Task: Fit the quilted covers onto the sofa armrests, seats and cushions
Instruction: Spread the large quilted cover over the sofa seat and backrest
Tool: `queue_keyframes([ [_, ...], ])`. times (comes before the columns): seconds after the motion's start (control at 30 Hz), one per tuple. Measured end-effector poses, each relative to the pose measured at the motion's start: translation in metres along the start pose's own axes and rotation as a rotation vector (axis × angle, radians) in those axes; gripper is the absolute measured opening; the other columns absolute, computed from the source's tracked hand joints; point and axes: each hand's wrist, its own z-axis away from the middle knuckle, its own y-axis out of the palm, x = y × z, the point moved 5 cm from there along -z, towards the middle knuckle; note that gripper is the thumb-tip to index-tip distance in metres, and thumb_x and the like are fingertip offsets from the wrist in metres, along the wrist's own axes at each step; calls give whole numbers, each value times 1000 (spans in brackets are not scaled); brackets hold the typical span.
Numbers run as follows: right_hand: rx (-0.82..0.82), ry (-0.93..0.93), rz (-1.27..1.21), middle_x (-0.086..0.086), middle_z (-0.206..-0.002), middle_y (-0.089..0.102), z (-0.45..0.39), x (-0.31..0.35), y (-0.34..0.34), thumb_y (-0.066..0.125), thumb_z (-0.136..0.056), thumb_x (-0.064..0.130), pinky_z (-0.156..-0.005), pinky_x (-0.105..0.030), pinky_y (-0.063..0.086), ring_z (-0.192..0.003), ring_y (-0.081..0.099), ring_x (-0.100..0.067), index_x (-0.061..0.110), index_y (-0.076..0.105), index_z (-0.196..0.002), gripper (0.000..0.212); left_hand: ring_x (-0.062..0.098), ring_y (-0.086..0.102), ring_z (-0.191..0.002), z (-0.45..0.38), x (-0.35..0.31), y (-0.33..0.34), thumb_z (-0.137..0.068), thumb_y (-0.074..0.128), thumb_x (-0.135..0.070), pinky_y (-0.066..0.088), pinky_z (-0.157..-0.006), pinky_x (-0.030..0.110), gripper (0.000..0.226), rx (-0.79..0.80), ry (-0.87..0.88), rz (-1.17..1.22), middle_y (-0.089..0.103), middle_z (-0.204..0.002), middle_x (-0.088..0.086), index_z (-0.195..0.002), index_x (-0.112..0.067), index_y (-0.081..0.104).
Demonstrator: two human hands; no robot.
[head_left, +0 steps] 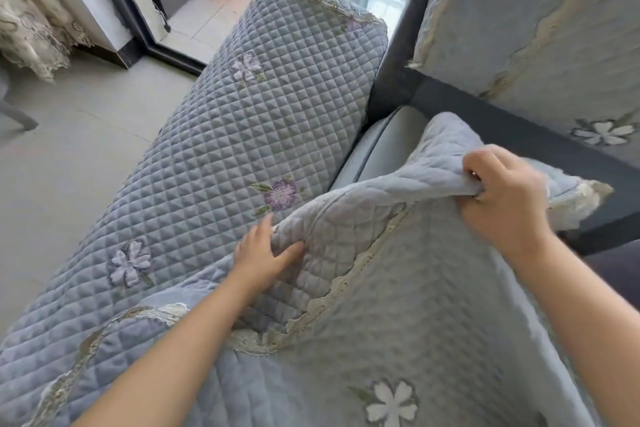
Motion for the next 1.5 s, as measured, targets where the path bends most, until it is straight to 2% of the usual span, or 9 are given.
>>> queue_keyframes([
  [0.17,407,-34,109,-13,-73,51,70,13,74,54,-64,14,-40,-22,22,-58,52,-28,9,40,-77,20,27,49,-88,3,5,-18,-52,39,-62,23,-59,27,39,-20,69,-176,40,-71,-4,-61,-25,45],
  [0.3,1221,130,-105,-8,-102,43,125,-8,103,49,-80,18,-66,-31,38,-86,53,-28,6,55,-91,17,12,44,-96,10,-1,-1,-67,61,-45,31,-69,15,45,167,92,-29,44,-91,-10,-103,-17,58],
  [0.43,712,485,-335,-10,-82,59,53,-56,85,54,-77,-1,-68,-28,37,-83,55,-25,7,61,-81,12,1,51,-89,1,-17,-5,-87,61,-16,44,-77,20,35,172,6,416,50,-97,-22,-113,-29,41],
  [0.5,634,440,-78,-19,-115,56,24,-88,89,56,-78,0,-88,-32,39,-109,50,-31,2,57,-111,33,3,57,-84,-4,-20,-9,-86,62,-12,52,-65,14,26,183,-18,521,58,-95,-15,-106,-25,50],
  [0.67,1404,459,179,-5,-156,7,42,-129,137,57,-82,15,-112,-35,25,-141,16,-27,21,4,-148,85,9,67,-84,-15,-26,-11,-73,69,-17,55,-78,25,23,297,3,461,71,-88,-9,-92,-29,63],
  [0.87,1669,454,169,-2,-102,54,63,-124,143,61,-79,20,-71,-28,42,-88,52,-20,18,43,-106,33,20,59,-96,-26,-25,-6,-86,58,-7,48,-86,32,24,39,11,384,64,-97,2,-88,-31,55],
  [1.0,1181,469,-21,-9,-112,54,8,-135,123,59,-82,7,-69,-29,39,-93,51,-23,13,50,-110,30,4,52,-80,-37,-23,4,-90,54,-14,39,-65,6,13,-39,74,295,56,-83,-13,-89,-26,52],
  [1.13,587,386,-21,-22,-126,51,-70,-140,102,52,-87,0,-89,-37,38,-113,49,-35,5,40,-132,47,20,47,-78,-57,-13,21,-95,45,-22,27,-54,19,28,-113,41,159,46,-69,-1,-68,-14,41],
  [1.5,601,310,265,-25,-122,46,-109,-126,220,42,-89,0,-86,-43,41,-113,44,-40,5,46,-121,33,30,56,-100,-93,11,72,-98,34,-31,20,-61,30,40,-34,-63,-111,59,-92,13,-63,-23,17],
])
